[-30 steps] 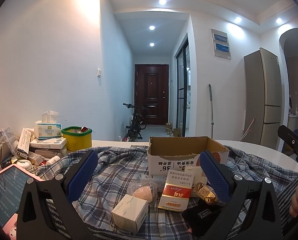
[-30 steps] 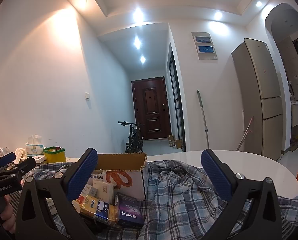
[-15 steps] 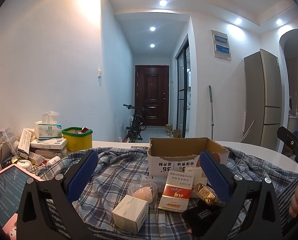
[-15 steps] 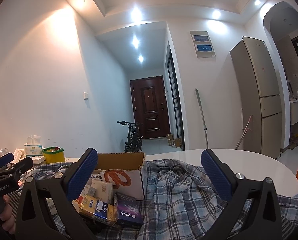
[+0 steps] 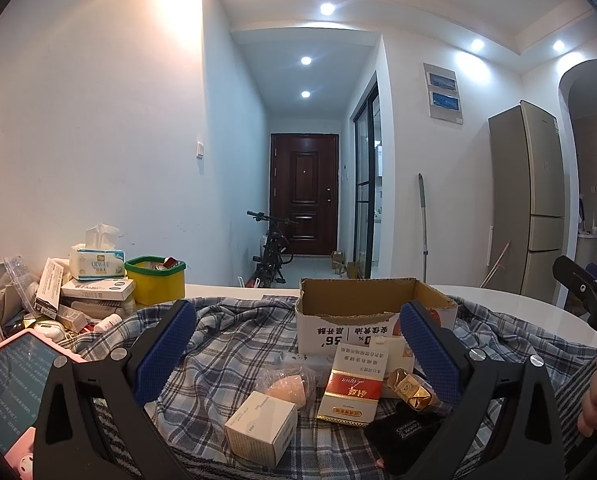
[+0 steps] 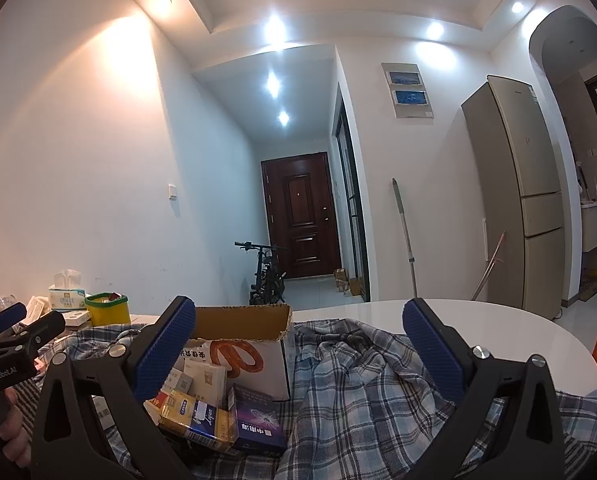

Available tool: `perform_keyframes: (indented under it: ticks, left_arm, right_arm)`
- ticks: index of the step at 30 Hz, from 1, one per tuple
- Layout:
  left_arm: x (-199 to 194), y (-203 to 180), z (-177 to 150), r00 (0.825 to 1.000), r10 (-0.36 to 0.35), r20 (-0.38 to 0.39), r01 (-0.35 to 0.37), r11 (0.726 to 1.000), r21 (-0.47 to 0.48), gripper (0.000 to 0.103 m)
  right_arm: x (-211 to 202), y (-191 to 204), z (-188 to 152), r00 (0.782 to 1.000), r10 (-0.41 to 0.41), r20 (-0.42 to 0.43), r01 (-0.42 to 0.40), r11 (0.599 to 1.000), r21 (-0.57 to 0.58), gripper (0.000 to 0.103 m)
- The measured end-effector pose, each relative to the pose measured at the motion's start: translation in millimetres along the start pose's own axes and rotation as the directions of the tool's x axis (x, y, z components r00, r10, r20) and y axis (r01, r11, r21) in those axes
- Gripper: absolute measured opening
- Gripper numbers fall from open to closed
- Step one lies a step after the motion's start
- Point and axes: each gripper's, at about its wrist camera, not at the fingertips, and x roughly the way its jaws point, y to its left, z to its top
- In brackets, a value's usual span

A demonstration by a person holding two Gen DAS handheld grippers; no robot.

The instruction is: Organize objects

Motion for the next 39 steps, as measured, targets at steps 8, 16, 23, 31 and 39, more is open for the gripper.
perform_keyframes:
  ticks: [8, 16, 23, 31, 39]
  left_arm:
    - [1, 0, 0, 1.000, 0.001, -0.005, -0.001, 1.000, 0.002, 0.103]
    - [1, -2, -1, 1.000, 0.005, -0.015, -0.005, 1.000, 0.002, 0.103]
    - [1, 0, -1, 1.000, -0.001, -0.018, 0.001, 1.000, -0.015, 0.103]
    - [-1, 3, 0, 1.000, -0.016, -0.005, 0.015, 0.999, -0.029, 0.103]
    - [-17, 7, 13, 1.000, -0.026, 0.014, 0.027, 0.999, -0.020, 0.103]
  right_arm:
    - [1, 1, 0, 1.000, -0.001, -0.004, 0.001, 1.000, -0.002, 0.103]
    - [1, 2, 1, 1.000, -0.001, -0.012, 0.001, 1.000, -0.007, 0.103]
    - [4, 2, 0, 1.000, -0.002, -0.021, 0.001, 1.000, -0.003, 0.103]
    - [5, 6, 0, 1.000, -0.014, -0.022, 0.014, 1.000, -0.022, 0.103]
    - [-6, 19, 15, 0.999, 0.016, -0.042, -0.017, 1.000, -0.019, 0.103]
